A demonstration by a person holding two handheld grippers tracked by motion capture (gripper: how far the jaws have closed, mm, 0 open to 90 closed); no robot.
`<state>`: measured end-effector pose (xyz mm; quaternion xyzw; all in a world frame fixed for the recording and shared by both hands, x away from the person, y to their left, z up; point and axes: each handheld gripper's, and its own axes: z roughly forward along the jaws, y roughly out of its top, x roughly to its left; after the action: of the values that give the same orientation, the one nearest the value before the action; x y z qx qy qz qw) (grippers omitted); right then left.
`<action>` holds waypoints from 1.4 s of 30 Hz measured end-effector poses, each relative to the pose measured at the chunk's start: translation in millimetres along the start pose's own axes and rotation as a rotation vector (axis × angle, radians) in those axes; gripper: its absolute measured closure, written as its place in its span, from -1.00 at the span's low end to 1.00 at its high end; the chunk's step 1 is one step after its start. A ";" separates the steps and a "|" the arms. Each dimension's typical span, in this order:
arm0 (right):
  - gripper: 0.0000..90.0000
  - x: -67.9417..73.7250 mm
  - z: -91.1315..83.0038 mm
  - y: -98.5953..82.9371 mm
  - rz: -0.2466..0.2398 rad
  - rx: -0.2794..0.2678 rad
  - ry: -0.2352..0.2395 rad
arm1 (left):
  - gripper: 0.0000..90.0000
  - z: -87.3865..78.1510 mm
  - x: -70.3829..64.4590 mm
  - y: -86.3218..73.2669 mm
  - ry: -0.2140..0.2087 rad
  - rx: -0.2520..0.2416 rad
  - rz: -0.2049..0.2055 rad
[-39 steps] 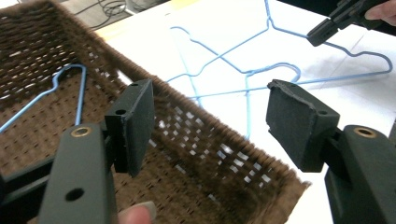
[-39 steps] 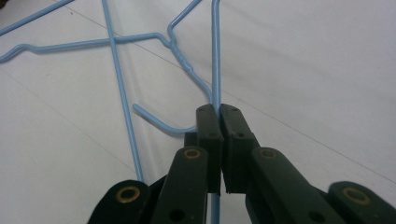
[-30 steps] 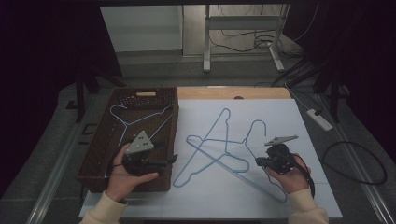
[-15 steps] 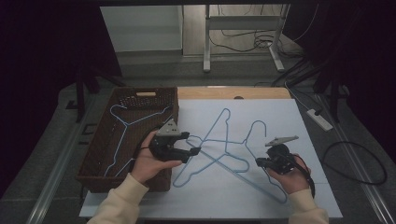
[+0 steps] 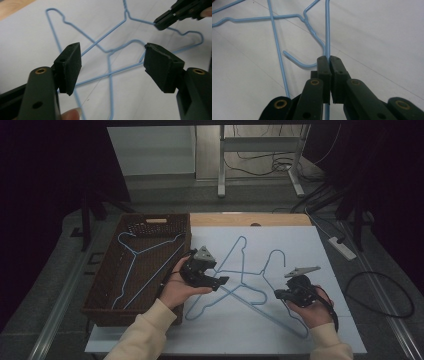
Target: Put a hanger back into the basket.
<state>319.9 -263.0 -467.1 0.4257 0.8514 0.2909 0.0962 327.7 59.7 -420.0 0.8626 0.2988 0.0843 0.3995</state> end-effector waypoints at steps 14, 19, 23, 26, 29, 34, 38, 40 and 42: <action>0.96 -5.2 -3.7 -5.8 -0.020 0.005 0.011 | -0.29 40.8 -16.5 8.5 -0.006 0.011 0.017; 0.96 -6.4 -4.7 -7.0 -0.023 0.006 0.014 | -0.28 52.8 -12.2 5.3 0.011 0.023 0.011; 0.96 -7.3 -5.4 -7.9 -0.032 0.009 0.022 | -0.24 64.6 -7.1 2.6 0.035 0.039 0.021; 0.96 -7.9 -6.0 -8.1 -0.038 0.010 0.025 | -0.22 68.8 -8.1 3.5 0.049 0.045 0.033; 0.96 -8.9 -6.9 -8.5 -0.048 0.015 0.032 | -0.21 77.6 -12.9 5.7 0.064 0.055 0.063; 0.96 -10.8 -9.1 -10.3 -0.060 0.014 0.034 | -0.16 87.5 -11.6 3.2 0.074 0.067 0.075; 0.96 -11.1 -9.0 -10.2 -0.072 0.013 0.030 | -0.12 96.0 -9.1 1.5 0.101 0.069 0.097; 0.96 -10.4 -9.2 -9.9 -0.076 0.009 0.032 | -0.09 100.7 -9.0 1.0 0.113 0.076 0.120; 0.96 -10.1 -9.4 -9.9 -0.076 0.009 0.032 | -0.10 104.0 -8.8 0.4 0.114 0.082 0.137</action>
<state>315.7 -279.3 -466.1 0.3888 0.8698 0.2897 0.0917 360.7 -12.1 -488.3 0.8903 0.2645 0.1482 0.3397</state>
